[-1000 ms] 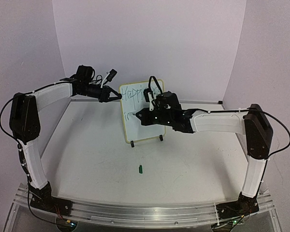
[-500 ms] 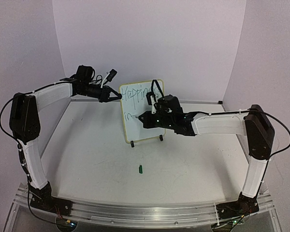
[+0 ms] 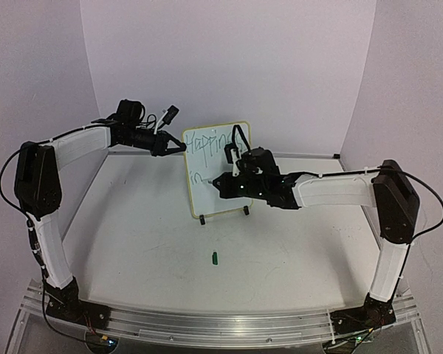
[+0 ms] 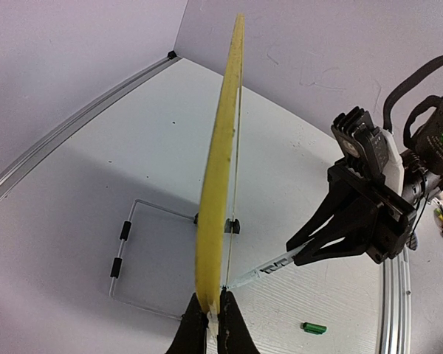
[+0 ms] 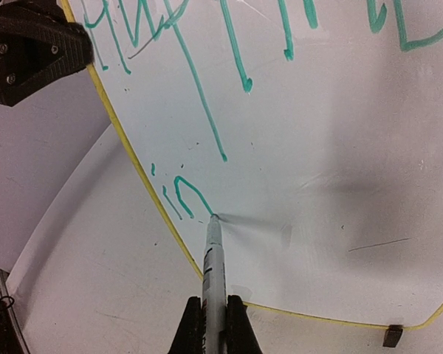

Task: Write a sentence on the whiteboard

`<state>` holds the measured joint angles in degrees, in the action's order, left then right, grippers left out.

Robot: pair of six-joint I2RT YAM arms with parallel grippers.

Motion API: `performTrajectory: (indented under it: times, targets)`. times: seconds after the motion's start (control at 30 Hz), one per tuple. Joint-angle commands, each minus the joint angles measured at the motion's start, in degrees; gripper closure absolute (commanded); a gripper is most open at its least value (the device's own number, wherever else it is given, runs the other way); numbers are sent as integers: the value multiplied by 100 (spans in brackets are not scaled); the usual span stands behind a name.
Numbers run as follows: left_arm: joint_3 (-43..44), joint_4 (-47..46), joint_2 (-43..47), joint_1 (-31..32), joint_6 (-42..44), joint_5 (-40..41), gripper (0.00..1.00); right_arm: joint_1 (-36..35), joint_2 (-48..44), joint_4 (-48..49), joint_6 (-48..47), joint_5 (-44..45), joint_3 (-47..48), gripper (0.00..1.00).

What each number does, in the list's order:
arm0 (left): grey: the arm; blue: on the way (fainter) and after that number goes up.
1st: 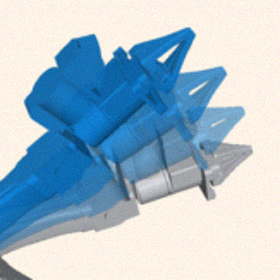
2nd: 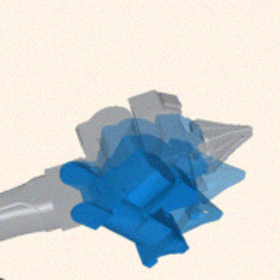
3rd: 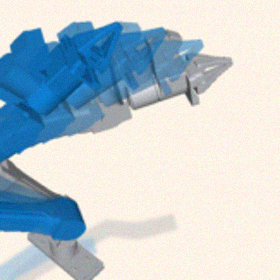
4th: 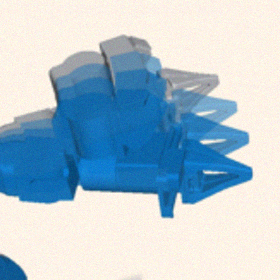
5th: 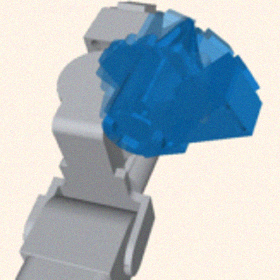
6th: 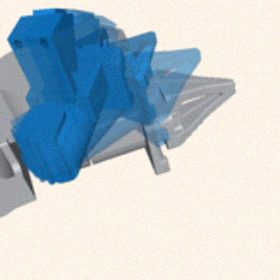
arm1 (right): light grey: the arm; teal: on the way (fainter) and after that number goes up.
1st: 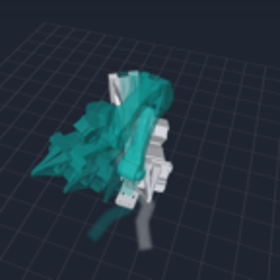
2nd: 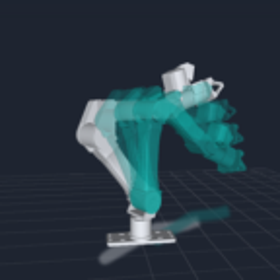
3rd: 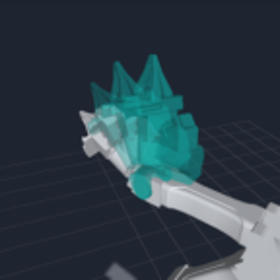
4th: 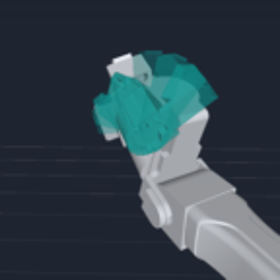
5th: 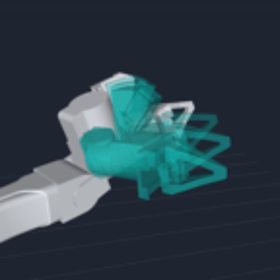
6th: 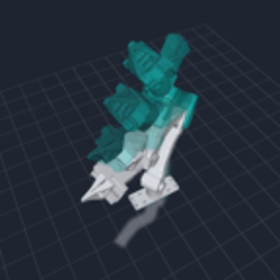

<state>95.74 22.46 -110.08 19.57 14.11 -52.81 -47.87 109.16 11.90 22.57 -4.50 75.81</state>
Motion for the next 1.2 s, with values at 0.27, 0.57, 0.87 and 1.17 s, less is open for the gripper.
performTrajectory:
  times: [0.27, 0.57, 0.87, 1.17]
  targets:
    - [-291, 582, -69, 163, 79, 191, 100, 73, -576, 76, -87, -314, -189, 100]
    - [-349, 579, -80, 197, 85, 219, 100, 496, -1010, 108, -22, -1307, -641, 100]
    - [-363, 593, -97, 205, 109, 265, 100, 1050, -946, 410, 150, -1914, -914, 100]
    - [-355, 624, -134, 217, 124, 270, 100, 1069, -561, 596, 268, -2064, -588, 100]
